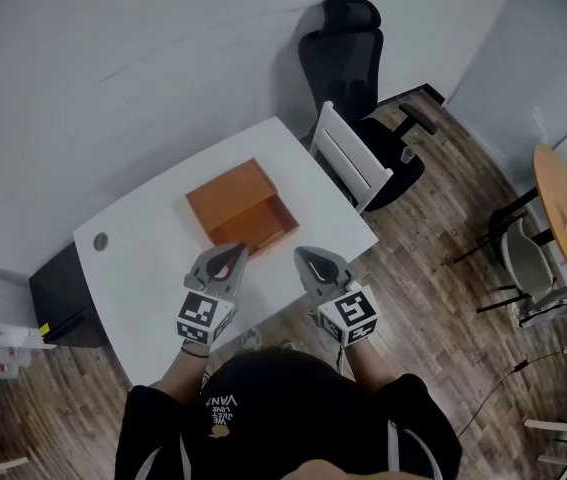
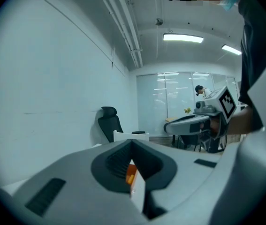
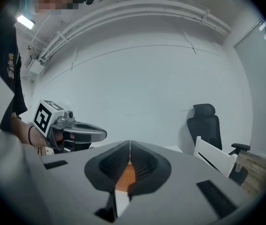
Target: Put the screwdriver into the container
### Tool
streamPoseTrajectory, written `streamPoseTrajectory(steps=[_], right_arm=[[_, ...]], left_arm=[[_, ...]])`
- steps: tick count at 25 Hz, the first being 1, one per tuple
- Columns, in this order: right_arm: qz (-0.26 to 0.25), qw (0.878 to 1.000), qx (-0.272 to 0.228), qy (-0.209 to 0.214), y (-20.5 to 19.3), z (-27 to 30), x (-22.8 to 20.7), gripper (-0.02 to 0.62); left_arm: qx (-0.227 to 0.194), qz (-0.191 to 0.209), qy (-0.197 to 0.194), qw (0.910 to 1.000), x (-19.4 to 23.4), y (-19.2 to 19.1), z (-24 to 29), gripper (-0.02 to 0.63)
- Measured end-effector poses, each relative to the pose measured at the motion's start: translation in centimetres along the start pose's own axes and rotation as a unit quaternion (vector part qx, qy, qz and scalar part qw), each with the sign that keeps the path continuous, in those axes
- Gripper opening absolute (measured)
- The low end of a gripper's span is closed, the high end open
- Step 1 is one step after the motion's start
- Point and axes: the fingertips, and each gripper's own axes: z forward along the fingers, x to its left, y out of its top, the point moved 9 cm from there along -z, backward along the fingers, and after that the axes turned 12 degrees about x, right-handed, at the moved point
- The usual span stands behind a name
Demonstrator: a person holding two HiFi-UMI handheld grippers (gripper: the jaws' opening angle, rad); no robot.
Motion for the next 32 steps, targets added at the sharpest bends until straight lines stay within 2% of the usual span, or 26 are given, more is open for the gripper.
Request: streamPoseTrajectory(steps=[3,10,32], right_arm=[[0.000,1.000,0.001,0.006,-0.1,0.3,0.1,0.012],[-0.001,1.000,0.001,0.017,0.1,1.0,0.0,0.012],[-0.025,1.000,0.007,0.014,0.6,2.5,-0.2,0.012]], left_arm=[[-0.001,0.008,0.008,0.9999,-0.3,0.0,-0.8,0.015],[-0.013,-0.010,0.019,0.9997,-0.3,0.4,-1.8,0.015],[-0.024,-0.034,0.030,0.9987,0.7,0.0,-2.1,0.015]])
